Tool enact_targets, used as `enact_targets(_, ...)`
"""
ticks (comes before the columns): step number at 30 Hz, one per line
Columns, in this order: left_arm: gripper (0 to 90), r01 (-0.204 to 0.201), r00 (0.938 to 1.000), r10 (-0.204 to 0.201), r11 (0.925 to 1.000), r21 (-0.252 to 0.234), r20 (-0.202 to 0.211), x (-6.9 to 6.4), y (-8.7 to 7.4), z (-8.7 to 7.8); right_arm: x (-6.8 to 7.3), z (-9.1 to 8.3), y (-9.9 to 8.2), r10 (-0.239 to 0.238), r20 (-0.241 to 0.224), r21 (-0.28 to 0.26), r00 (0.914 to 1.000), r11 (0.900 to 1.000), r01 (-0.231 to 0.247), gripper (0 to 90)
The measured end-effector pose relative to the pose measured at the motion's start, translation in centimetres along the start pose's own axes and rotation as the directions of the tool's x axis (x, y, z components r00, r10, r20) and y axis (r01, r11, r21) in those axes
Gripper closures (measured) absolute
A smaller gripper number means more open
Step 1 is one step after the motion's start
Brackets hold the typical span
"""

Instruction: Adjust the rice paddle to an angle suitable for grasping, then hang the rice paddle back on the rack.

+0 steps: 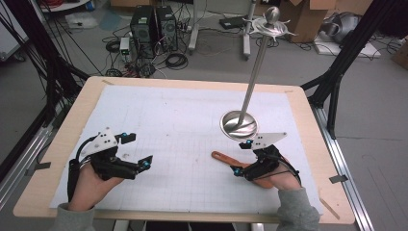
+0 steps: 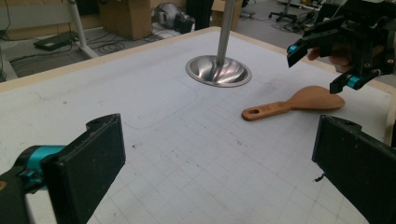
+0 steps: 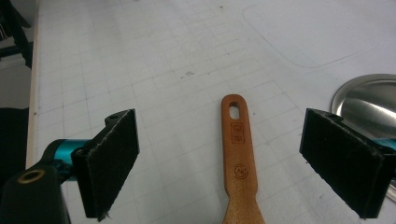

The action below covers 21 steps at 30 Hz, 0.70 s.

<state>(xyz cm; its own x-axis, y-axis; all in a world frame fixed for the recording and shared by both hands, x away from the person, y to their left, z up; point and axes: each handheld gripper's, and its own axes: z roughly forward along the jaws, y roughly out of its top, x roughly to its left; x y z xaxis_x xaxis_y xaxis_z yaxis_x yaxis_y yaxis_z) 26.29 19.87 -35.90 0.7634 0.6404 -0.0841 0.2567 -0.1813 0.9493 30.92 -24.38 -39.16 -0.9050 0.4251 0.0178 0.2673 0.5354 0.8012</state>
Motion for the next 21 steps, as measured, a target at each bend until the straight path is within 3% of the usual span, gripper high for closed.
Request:
enact_targets(11, 3.0, 0.004, 0.9999, -0.004, 1.0, -0.006, -0.015, 0.2, -0.2, -0.7, -0.6, 0.8, -0.2, 0.025, -0.02, 0.051, 0.9995, 0.9984, -0.024, 11.0)
enact_targets(21, 3.0, 0.006, 0.9999, -0.006, 1.0, 0.0, -0.016, 0.1, -0.4, -1.0, -0.9, 2.0, -0.3, 0.016, 0.019, 0.156, 0.9997, 0.9876, -0.019, 13.9)
